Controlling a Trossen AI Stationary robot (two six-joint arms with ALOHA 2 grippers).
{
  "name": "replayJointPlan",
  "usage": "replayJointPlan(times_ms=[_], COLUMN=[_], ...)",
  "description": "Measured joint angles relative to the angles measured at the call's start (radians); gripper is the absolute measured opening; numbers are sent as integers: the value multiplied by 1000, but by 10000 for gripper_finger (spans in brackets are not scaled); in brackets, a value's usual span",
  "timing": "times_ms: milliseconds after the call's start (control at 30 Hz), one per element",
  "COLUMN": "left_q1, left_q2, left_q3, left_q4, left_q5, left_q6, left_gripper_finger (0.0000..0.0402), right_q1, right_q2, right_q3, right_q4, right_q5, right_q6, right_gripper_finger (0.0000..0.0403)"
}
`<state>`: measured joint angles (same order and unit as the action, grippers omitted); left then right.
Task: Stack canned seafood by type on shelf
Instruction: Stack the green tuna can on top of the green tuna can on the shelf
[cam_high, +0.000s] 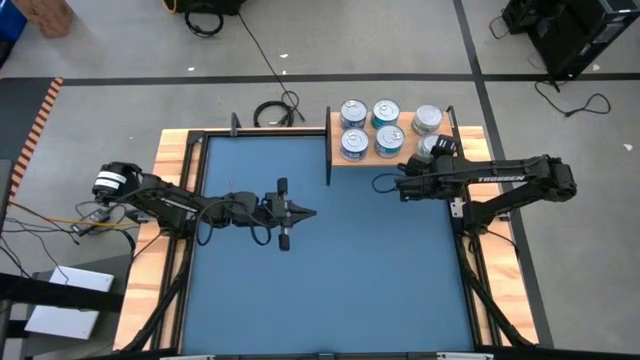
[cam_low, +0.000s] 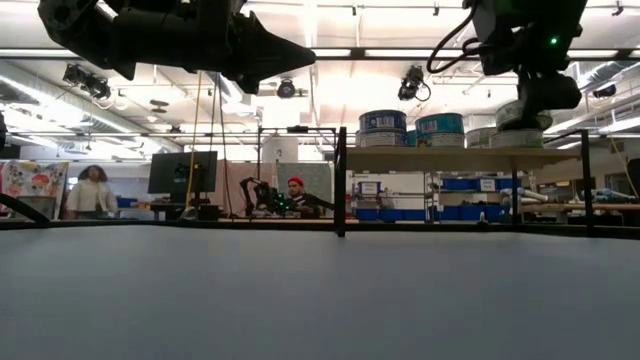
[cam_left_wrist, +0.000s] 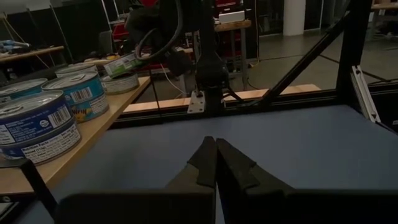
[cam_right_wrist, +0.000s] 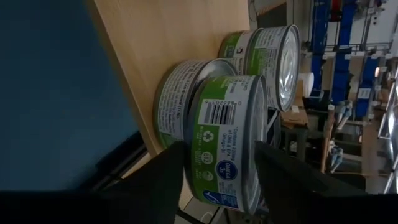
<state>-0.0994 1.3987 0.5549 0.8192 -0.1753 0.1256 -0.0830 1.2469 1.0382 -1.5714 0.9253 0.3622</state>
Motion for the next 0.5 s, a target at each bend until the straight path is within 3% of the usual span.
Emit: replayJointPlan(times_ms=[300,500], left_q1=[-1,-1], left_q2=[0,0], left_q3=[0,0], left_q4=[-1,-2], left_q5=[0,0], left_q6=[-5,-5], left_gripper_finger=[6,6], right_q1=[-5,-53], right_q2=[0,0], right_q3=[0,0], right_q4=[10,53], right_q5=[-11,-86], right_q6=[-60,-124], right_gripper_finger=[265,287])
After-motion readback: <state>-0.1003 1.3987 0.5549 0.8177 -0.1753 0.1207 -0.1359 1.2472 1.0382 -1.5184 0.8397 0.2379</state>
